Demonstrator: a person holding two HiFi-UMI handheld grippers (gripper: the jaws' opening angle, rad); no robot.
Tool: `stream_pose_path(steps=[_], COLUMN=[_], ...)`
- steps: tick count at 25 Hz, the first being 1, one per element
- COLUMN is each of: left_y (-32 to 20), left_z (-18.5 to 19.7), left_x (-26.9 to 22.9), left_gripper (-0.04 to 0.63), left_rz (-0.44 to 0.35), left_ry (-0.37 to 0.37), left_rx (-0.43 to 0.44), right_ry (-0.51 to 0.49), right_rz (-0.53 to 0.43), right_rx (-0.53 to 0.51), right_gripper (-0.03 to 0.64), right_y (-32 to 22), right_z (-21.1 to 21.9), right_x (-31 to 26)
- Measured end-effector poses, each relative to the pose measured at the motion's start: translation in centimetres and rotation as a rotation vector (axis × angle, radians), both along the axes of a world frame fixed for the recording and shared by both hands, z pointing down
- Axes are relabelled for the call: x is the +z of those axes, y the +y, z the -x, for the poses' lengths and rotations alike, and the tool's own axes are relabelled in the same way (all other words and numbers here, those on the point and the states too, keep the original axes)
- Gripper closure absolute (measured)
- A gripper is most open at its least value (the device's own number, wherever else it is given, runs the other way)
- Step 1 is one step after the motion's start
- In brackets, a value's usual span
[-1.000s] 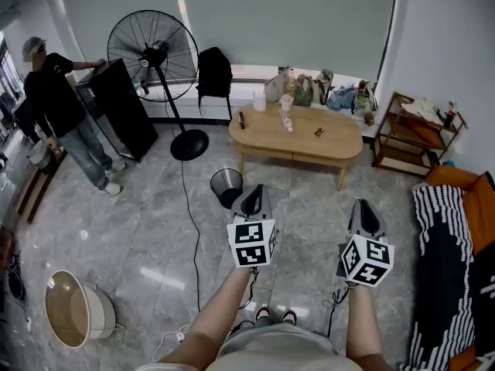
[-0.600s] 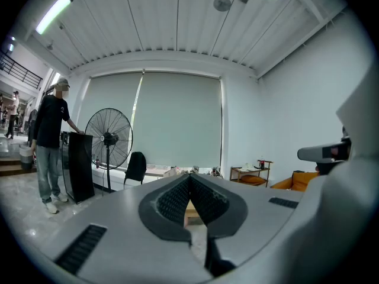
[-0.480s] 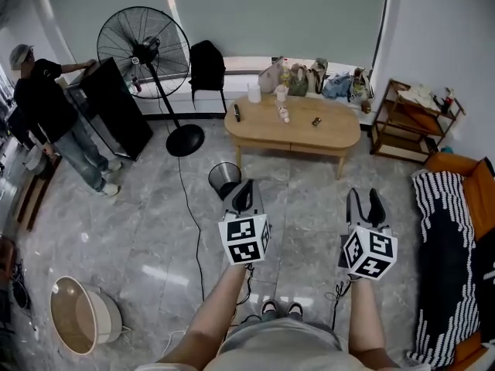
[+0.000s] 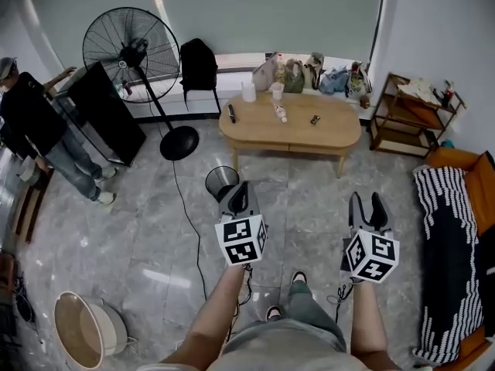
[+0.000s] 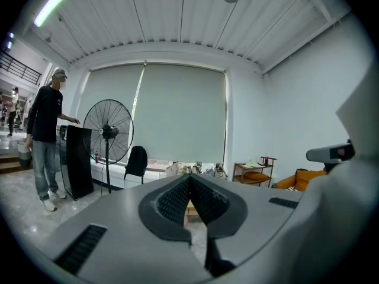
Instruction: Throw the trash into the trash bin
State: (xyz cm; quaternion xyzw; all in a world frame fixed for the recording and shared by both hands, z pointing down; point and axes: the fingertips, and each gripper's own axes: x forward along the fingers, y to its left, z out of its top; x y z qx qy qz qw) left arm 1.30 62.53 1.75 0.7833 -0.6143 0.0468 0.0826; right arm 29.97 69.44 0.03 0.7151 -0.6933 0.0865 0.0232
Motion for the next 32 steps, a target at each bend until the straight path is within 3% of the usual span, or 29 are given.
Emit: stream_pose_path(steps=[20, 32], left_y=[-28.7, -42.3], left_z=[-6.5, -5.2], left_x=[-0.2, 2.5], left_gripper=[0.580, 0.580], left_rz=[-0.001, 0.051], left_ry=[-0.018, -0.017], left_rx=[-0.090, -0.120], right_ry=[-0.001, -0.006], right_rz=[0.006, 0.071], right_rx=[-0.082, -0.110], right_gripper=[0.388, 0.382], right_y=[-32.2, -46.1], right_z=[-8.7, -7.9], right_x=[-0.2, 3.1])
